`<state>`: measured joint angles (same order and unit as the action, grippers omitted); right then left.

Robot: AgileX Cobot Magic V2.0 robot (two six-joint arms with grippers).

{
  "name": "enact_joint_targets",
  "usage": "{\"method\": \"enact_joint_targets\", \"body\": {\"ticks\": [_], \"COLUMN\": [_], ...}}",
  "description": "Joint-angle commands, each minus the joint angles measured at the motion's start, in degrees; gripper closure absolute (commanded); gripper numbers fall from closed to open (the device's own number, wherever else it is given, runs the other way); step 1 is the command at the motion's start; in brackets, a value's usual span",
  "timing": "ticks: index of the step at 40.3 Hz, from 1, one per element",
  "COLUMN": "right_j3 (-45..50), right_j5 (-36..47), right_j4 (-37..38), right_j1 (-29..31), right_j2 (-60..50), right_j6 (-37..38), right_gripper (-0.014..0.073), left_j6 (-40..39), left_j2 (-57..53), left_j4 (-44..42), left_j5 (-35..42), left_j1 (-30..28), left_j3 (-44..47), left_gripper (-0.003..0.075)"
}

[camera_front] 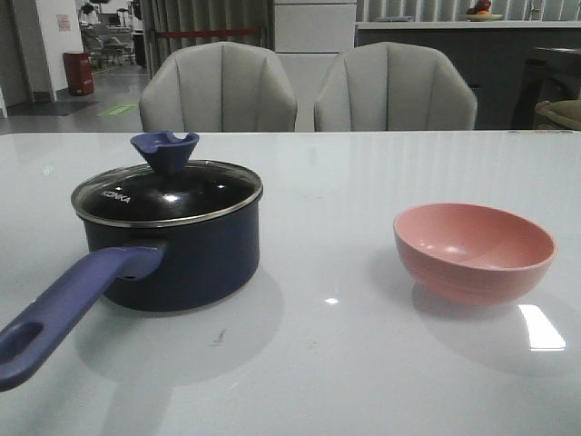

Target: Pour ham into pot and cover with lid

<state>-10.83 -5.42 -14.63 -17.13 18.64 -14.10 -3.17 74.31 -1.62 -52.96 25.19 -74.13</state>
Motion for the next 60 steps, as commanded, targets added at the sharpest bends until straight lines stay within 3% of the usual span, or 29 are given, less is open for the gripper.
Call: {"method": "enact_joint_targets", "body": {"ticks": [1, 15, 28, 33, 40, 42, 45, 60], "right_j3": [-1.55, -1.55, -1.55, -1.55, -1.55, -1.55, -1.55, -1.55], "right_j5": [4.11, 4.11, 4.11, 4.11, 4.11, 4.11, 4.11, 4.11], "right_j4": [-0.21, -0.21, -0.21, -0.21, -0.21, -0.21, -0.21, -0.21], "right_j1": [0.08, 0.08, 0.08, 0.08, 0.08, 0.08, 0.08, 0.08], "right_j2": [0.14, 0.14, 0.14, 0.14, 0.14, 0.14, 0.14, 0.14], "right_j6": [-0.10, -0.10, -0.10, -0.10, -0.10, -0.10, -0.10, -0.10], "right_gripper": [0.0433, 0.0433, 0.0433, 0.0433, 0.0433, 0.0433, 0.0433, 0.0433], "left_j6": [-0.94, -1.08, -1.08, -1.08, -1.08, -1.08, -1.08, -1.08], "left_j2": [-8.54, -36.62, -61.24, -68.67, -71.73, -71.73, -71.73, -71.73], "left_j4": [-0.04, 1.01, -0.09, -0.22, -0.22, -0.22, -0.22, -0.22], "left_j5": [7.43, 21.36, 25.73, 26.47, 26.47, 26.60, 26.61, 26.61], "left_j1": [-0.16, -0.16, -0.16, -0.16, -0.16, -0.16, -0.16, -0.16], "left_j3": [5.18, 27.75, 44.67, 48.71, 51.15, 51.30, 51.45, 51.45], "left_gripper": [0.0062, 0.0062, 0.0072, 0.0185, 0.0550, 0.0622, 0.0587, 0.0587]}}
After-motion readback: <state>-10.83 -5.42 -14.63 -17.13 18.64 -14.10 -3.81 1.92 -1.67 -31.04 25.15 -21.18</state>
